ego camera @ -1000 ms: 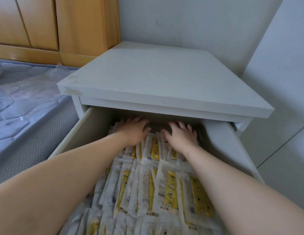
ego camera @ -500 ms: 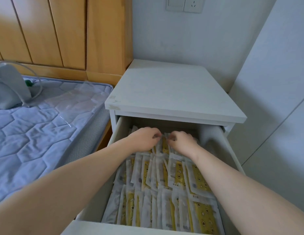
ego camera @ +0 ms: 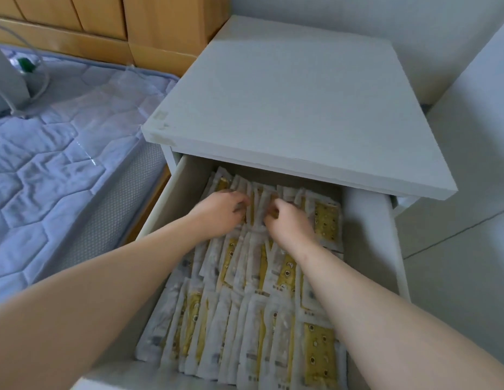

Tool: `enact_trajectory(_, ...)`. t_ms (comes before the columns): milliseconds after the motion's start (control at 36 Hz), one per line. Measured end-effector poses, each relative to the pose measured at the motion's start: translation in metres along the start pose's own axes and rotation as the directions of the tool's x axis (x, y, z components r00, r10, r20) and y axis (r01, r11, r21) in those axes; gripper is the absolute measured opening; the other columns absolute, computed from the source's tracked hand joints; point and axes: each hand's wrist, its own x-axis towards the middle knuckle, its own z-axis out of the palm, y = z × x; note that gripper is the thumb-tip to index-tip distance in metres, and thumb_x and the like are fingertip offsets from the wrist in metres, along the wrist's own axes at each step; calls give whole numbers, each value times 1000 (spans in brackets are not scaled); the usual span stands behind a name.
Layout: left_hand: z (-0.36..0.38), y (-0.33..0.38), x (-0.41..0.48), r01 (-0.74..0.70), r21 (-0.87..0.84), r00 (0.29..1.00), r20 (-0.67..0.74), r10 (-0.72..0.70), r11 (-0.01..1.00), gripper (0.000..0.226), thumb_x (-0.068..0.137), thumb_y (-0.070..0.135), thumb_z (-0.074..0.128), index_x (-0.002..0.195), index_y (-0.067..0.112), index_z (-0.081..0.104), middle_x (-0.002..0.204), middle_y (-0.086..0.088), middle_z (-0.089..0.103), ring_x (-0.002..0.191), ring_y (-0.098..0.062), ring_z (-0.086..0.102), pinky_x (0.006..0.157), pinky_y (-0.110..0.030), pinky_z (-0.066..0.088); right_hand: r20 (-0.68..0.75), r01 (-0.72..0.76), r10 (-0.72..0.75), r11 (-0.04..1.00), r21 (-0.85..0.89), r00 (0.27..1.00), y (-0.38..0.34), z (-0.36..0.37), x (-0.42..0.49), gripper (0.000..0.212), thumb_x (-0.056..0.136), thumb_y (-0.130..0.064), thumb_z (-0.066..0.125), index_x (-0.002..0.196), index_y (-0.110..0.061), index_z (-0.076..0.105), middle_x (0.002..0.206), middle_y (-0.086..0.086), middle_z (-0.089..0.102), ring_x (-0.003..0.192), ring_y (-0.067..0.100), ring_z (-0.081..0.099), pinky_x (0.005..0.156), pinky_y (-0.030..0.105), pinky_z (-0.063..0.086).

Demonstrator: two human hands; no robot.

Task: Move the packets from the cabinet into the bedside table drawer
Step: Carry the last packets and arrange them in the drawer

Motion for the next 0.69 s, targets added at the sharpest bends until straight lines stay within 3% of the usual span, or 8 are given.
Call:
enact_trajectory(139, -23, 26, -25, 66, -32, 995, 71, -64, 997, 34, 99, 20, 38, 131, 20, 50, 133, -5, 50, 118, -21, 49, 94, -31, 44, 104, -55, 53, 998, 23, 993, -16, -36, -30, 27, 95, -23, 45, 116, -14, 59, 115, 7, 63, 105, 26, 58, 86, 35, 49)
enact_trajectory(250, -54, 48, -59, 109, -64, 985, 144, -99, 992, 35, 99, 18, 36, 132, 21, 48, 137, -4, 47, 120, -20, 48, 94, -31, 43, 147, -98, 90, 994, 44, 985, -38, -75, -63, 28, 96, -22, 44, 118, -15, 59, 116, 4, 63, 100, 20, 59, 75, 27, 45)
enact_trajectory(361, -89, 68, -91, 142, -85, 972, 203, -123, 986, 35, 99, 23, 38, 133, 25, 48, 140, 1, 45, 114, -17, 53, 90, -31, 48, 161, -137, 128, 990, 45, 979, -64, -119, -100, 25, 96, -22, 42, 113, -15, 59, 108, 2, 63, 87, 14, 54, 82, 32, 49)
enact_trajectory(417, -107, 81, -109, 155, -110, 971, 203, -130, 982, 35, 99, 24, 40, 133, 25, 47, 139, 1, 48, 110, -15, 55, 87, -29, 49, 164, -164, 154, 985, 51, 974, -77, -139, -117, 24, 96, -21, 43, 112, -15, 59, 110, 2, 63, 90, 16, 56, 84, 33, 49)
enact_trajectory(500, -124, 96, -140, 149, -108, 965, 235, -121, 983, 36, 99, 24, 39, 135, 23, 46, 140, 1, 47, 121, -16, 48, 93, -27, 41, 193, -210, 196, 976, 57, 961, -95, -157, -147, 27, 97, -22, 42, 117, -15, 58, 116, 3, 62, 101, 19, 58, 83, 31, 46)
enact_trajectory(583, -133, 104, -167, 150, -123, 961, 253, -116, 981, 34, 99, 26, 39, 133, 24, 46, 140, 2, 45, 120, -15, 47, 89, -25, 41, 236, -228, 214, 973, 35, 948, -107, -166, -174, 28, 97, -26, 41, 120, -18, 56, 119, 1, 61, 105, 18, 57, 86, 32, 47)
enact_trajectory(694, -132, 108, -197, 165, -132, 955, 269, -125, 977, 33, 100, 25, 40, 132, 24, 47, 139, 3, 46, 120, -14, 48, 89, -22, 39, 252, -270, 254, 962, 33, 934, -111, -168, -205, 29, 97, -27, 40, 120, -17, 56, 117, 1, 61, 95, 17, 57, 80, 31, 48)
